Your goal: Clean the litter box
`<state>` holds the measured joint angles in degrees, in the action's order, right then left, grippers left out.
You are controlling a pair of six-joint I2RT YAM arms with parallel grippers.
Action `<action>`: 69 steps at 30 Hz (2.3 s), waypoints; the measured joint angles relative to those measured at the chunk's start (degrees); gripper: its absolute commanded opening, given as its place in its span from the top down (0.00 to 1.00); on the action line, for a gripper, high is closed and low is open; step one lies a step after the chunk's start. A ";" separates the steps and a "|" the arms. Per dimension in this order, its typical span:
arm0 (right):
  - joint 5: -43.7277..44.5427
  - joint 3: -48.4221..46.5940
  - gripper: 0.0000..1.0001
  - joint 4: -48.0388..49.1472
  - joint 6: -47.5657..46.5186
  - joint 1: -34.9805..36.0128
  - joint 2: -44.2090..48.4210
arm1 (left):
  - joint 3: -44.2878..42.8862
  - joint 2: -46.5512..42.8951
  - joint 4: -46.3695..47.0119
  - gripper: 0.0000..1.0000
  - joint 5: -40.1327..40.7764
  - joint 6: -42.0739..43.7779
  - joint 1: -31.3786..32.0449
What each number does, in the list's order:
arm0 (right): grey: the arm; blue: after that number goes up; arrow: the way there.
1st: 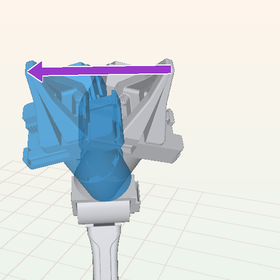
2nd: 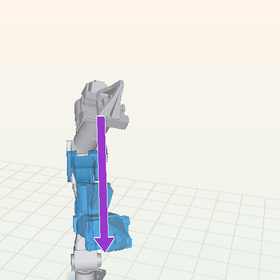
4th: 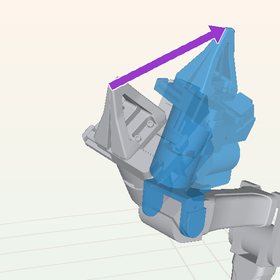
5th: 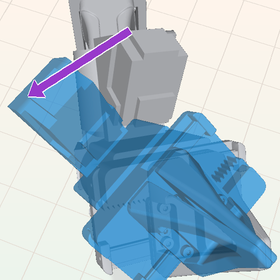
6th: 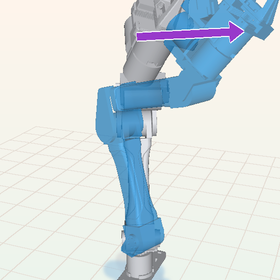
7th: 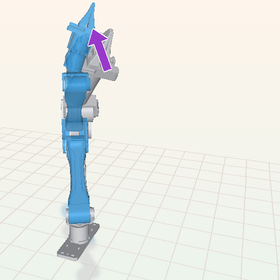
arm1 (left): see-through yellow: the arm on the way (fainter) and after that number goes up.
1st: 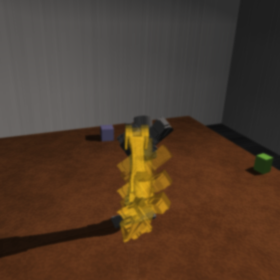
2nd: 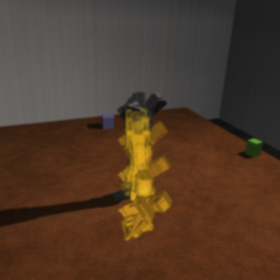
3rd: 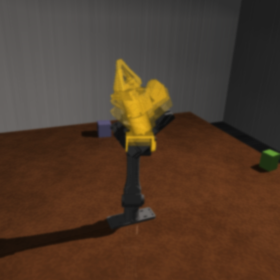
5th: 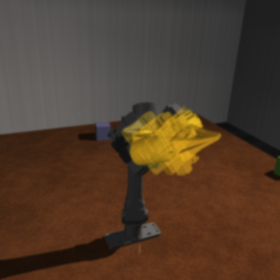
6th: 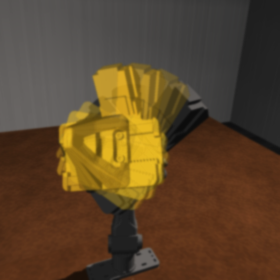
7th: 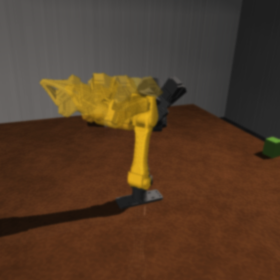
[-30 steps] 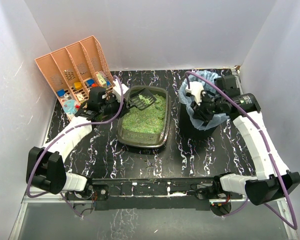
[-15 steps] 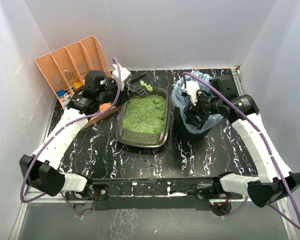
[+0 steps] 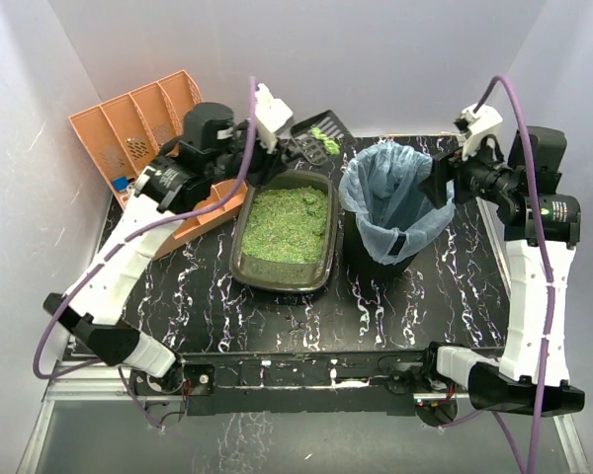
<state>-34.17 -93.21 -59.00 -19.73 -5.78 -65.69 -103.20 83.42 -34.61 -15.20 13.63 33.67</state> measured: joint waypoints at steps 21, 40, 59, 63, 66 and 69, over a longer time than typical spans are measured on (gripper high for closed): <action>11.85 3.17 0.28 4.20 7.93 -10.91 3.52 | -18.23 24.50 -7.52 1.00 34.21 27.28 31.10; 11.76 5.90 0.28 5.35 8.11 -11.26 5.38 | -16.70 27.93 1.51 1.00 50.51 50.12 35.43; 7.74 -0.15 0.28 5.22 8.79 -11.26 -0.76 | -21.20 17.35 -9.84 1.00 25.51 23.54 22.99; 6.34 -0.59 0.28 5.14 8.92 -11.26 -1.44 | -17.66 11.69 -10.62 1.00 19.15 18.18 17.35; 5.42 -0.90 0.28 5.09 8.92 -11.26 -2.08 | -13.84 7.06 -10.84 1.00 13.62 14.36 12.22; 4.48 -1.09 0.28 5.07 8.94 -11.26 -2.86 | -9.16 2.29 -10.60 1.00 9.05 11.32 6.97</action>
<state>-29.69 -94.30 -53.93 -10.79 -17.04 -68.55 -112.36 85.71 -45.21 -6.15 24.95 40.64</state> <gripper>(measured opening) 0.721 0.237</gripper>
